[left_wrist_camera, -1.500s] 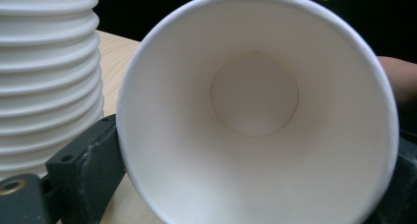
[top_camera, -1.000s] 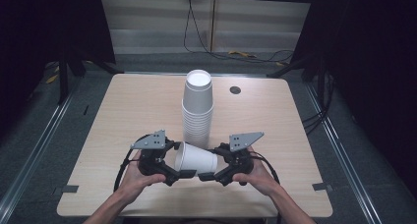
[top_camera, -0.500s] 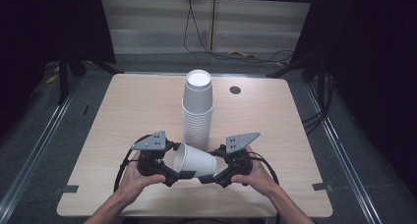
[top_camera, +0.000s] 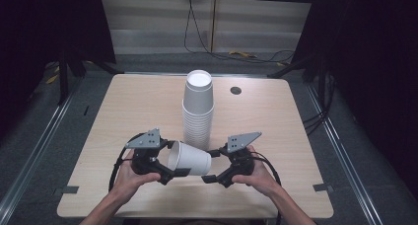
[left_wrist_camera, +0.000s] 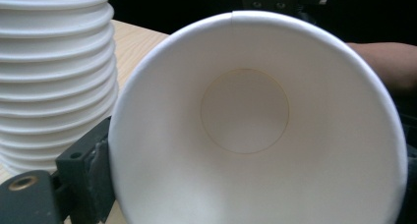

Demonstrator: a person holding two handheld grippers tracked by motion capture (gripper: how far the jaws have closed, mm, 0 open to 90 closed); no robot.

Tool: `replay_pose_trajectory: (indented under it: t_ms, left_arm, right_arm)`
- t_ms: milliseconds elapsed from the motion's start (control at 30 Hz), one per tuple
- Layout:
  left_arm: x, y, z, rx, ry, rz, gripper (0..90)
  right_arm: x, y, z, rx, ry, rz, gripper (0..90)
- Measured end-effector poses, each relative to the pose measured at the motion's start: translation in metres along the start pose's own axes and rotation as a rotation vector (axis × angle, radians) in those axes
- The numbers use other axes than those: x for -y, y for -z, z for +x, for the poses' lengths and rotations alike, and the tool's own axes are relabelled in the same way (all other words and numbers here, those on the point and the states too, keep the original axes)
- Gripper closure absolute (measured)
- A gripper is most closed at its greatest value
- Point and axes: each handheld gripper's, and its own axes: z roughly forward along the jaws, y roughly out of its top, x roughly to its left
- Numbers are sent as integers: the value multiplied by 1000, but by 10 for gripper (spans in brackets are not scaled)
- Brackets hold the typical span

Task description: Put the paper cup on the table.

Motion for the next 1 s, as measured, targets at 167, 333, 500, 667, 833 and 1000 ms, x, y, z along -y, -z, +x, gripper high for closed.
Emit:
replay_pose_trajectory:
  t_ms: [167, 333, 500, 667, 833, 1000]
  left_arm:
    - [0, 3, 5, -14, 25, -5, 81]
    - [1, 7, 9, -29, 29, 23, 81]
    - [2, 9, 9, -56, 18, 67, 81]
    - [5, 8, 10, -68, 21, 108, 81]
    - [6, 11, 13, -101, 31, 128, 81]
    - [5, 18, 18, -146, 13, 175, 82]
  right_arm:
    - [2, 2, -4, 4, -33, 5, 143]
    - [4, 5, -7, 27, -47, 2, 143]
    - [6, 9, -8, 55, -62, -1, 144]
    - [8, 17, -8, 115, -58, -21, 145]
    - [6, 25, -8, 156, -52, -25, 145]
    - [10, 32, -11, 205, -69, -22, 145]
